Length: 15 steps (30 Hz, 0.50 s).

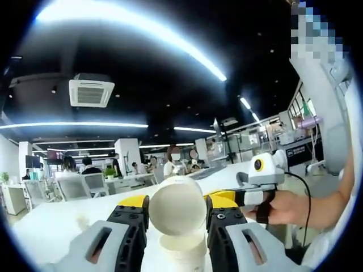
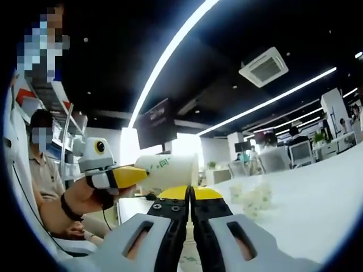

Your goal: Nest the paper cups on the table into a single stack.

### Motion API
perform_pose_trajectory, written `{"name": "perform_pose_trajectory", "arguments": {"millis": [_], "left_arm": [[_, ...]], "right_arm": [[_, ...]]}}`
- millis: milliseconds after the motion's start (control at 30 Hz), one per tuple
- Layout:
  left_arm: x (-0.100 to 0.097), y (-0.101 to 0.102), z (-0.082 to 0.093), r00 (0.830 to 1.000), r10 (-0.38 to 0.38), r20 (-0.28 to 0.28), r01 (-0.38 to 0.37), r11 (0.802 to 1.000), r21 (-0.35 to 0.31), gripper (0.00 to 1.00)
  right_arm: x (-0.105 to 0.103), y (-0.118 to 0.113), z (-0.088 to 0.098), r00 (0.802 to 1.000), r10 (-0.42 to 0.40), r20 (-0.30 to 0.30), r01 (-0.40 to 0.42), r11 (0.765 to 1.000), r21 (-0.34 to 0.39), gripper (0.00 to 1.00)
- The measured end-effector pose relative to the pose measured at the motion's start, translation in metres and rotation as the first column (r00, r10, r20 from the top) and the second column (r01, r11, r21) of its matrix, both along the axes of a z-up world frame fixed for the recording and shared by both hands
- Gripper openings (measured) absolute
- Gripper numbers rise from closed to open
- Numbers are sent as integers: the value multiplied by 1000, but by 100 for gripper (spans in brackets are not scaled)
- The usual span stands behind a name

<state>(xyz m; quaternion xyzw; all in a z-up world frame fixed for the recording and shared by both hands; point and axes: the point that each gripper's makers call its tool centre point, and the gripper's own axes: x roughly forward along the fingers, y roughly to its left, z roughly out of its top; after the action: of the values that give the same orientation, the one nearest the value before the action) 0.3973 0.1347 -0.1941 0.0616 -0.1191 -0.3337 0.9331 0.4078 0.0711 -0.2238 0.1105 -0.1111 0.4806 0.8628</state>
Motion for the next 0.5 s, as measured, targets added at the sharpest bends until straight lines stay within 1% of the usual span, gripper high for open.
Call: {"name": "perform_pose_trajectory", "arguments": {"millis": [67,133,167,233,267,333,400,500], "left_arm": [[-1,1,0,1000,5,8,-5,1000,0,42],[-1,1,-1,1000,13,11,-13,1000,2,42],[-1,2,0,1000,18,17,-18,1000,2,42],[-2,5,2,999,27,24,-26,1000,-11,42],[-2,7,3,999,31,24,-31,999,-19,42],[-2,10,5,999,41,28,-40,999,-28,42],[-2,13,7,998,50,35,-49,998,-32,42],[-1,18,9,997,64,43,-62,997,-34,42]], "right_arm": [[0,0,0,1000,-2,7,2,1000,-1,2],[2,1,-2,1000,-12,17,13,1000,-24,4],[4,0,-4,999,-34,20,35,999,-39,8],[6,3,-10,999,-37,11,37,998,-59,19],[7,4,-14,1000,-26,-9,25,998,-62,21],[2,7,-17,1000,9,-24,-11,999,-49,22],[-3,10,-17,998,48,-41,-49,998,-30,26],[-12,15,-15,992,113,-56,-113,994,-3,30]]}}
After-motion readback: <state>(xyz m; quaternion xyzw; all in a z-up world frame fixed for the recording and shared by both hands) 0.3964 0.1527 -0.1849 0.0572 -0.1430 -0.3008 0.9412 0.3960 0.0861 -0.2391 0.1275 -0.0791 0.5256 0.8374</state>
